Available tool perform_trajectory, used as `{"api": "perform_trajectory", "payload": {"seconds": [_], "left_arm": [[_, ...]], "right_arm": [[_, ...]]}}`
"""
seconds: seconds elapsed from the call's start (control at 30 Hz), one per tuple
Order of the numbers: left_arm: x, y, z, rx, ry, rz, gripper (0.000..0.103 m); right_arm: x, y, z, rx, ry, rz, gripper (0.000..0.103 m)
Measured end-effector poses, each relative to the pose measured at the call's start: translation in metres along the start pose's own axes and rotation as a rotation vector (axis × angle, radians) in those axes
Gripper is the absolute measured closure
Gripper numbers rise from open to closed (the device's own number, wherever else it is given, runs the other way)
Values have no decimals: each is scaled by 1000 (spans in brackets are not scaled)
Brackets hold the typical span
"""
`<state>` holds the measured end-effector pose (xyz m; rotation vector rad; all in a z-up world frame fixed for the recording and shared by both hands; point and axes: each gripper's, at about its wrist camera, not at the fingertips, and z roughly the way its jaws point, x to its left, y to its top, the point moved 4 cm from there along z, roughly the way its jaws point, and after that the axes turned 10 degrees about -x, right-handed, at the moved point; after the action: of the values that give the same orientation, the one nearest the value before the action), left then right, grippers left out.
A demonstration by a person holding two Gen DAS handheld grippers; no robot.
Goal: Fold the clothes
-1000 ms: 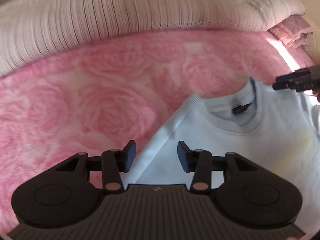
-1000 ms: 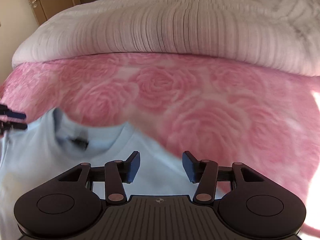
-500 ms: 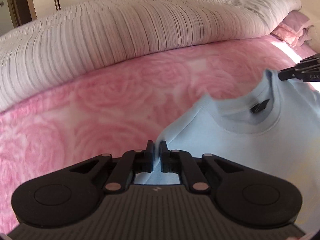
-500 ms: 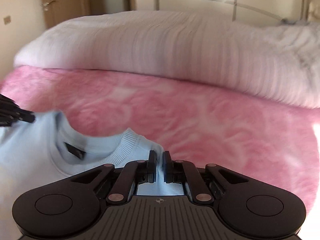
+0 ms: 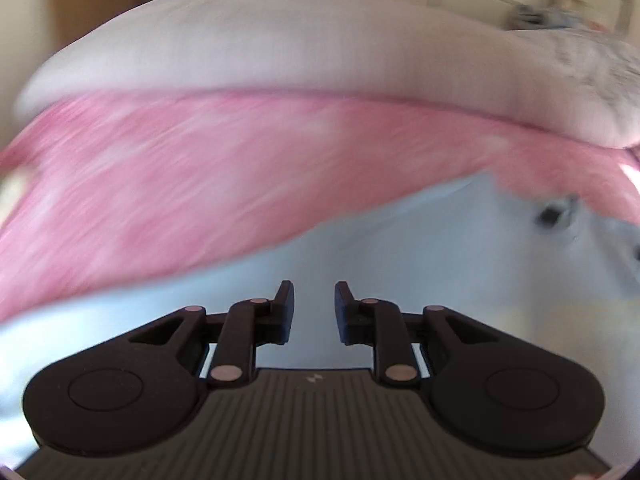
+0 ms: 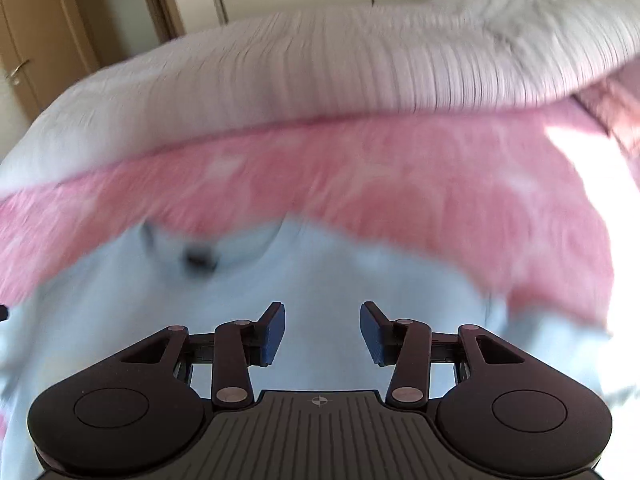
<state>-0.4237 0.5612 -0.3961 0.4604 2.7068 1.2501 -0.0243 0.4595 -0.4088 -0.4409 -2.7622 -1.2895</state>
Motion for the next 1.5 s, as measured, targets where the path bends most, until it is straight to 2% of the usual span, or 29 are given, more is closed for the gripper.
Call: {"api": "perform_trajectory", "payload": {"seconds": [0.13, 0.17, 0.23, 0.27, 0.3, 0.37, 0.47, 0.63, 0.7, 0.87, 0.97, 1.03, 1.1, 1.17, 1.3, 1.33, 1.37, 1.5], "left_arm": [[80, -29, -29, 51, 198, 8, 84], [97, -35, -30, 51, 239, 32, 83], [128, -47, -22, 99, 325, 85, 81], [144, -54, -19, 121, 360, 99, 76], [159, -62, -17, 139, 387, 104, 70], [178, -66, -22, 129, 404, 87, 70], [178, -58, -34, 127, 462, 63, 77], [128, -45, -69, 70, 406, 72, 77], [87, -45, -78, 63, 310, 101, 77], [-16, -52, -85, 67, 46, 66, 77], [-71, -63, -86, 81, -82, 73, 77], [-102, -76, -85, 107, -148, 93, 76], [-114, -92, -88, 144, -133, 128, 75], [-110, -104, -97, 172, -76, 135, 75], [-77, -117, -136, 199, 10, -17, 72], [-68, -121, -145, 213, 26, -49, 71], [-59, -126, -155, 226, 41, -81, 71], [-31, -143, -187, 271, 46, -211, 65]], "right_arm": [[18, -41, -22, 68, -23, -38, 57], [22, -51, -28, 85, -29, -47, 57], [31, -72, -39, 119, -40, -66, 57], [35, -81, -44, 135, -46, -76, 57], [37, -89, -46, 143, -53, -88, 57], [35, -105, -54, 176, -87, -86, 57], [26, -118, -77, 185, -125, -49, 57], [-21, -112, -122, 130, -223, 40, 57], [-49, -105, -134, 92, -288, 61, 57], [-126, -89, -144, -9, -422, 41, 57], [-159, -88, -130, -29, -418, -29, 57], [-176, -97, -117, 17, -395, -83, 57], [-198, -116, -116, 57, -402, -122, 57], [-223, -123, -134, 36, -404, -49, 54], [-237, -128, -179, 100, -429, 156, 54], [-228, -132, -191, 113, -401, 180, 54], [-215, -137, -204, 114, -335, 219, 54], [-158, -179, -250, 140, -34, 535, 54]]}}
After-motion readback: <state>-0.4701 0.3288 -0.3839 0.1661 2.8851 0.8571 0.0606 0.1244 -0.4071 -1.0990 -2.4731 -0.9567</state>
